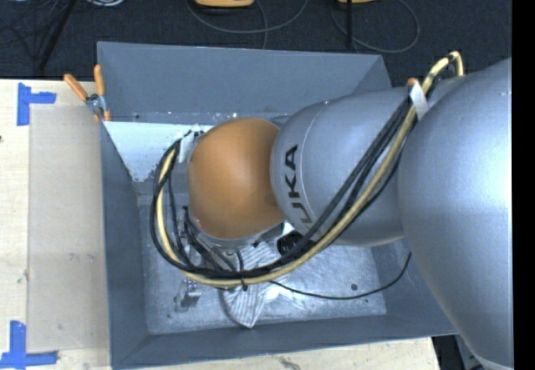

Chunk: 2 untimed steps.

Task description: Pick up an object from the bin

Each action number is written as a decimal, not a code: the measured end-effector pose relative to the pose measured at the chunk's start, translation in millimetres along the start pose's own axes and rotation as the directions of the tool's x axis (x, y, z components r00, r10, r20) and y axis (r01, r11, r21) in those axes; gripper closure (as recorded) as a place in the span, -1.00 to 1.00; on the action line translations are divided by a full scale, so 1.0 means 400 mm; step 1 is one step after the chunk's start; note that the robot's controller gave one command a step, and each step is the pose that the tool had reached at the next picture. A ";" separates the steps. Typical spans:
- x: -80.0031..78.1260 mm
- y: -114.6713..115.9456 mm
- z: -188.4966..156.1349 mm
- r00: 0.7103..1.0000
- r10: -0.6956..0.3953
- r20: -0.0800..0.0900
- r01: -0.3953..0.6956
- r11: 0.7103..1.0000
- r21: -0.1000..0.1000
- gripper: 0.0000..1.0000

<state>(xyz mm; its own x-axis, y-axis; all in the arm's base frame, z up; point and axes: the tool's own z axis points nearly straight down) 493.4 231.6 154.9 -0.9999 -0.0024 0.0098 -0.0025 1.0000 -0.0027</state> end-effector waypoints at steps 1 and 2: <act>-0.006 -0.002 -0.011 1.000 0.004 0.007 -0.004 1.000 -0.002 -1.00; -0.058 -0.087 -0.047 0.996 -0.088 0.008 0.088 0.996 -0.003 -1.00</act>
Offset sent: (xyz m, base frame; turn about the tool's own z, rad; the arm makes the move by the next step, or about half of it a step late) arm 0.0561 -0.0896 0.0399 -0.1913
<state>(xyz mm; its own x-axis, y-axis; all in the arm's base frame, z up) 516.9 196.7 173.7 -0.9959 -0.0907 0.0025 -0.0906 0.9959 0.0010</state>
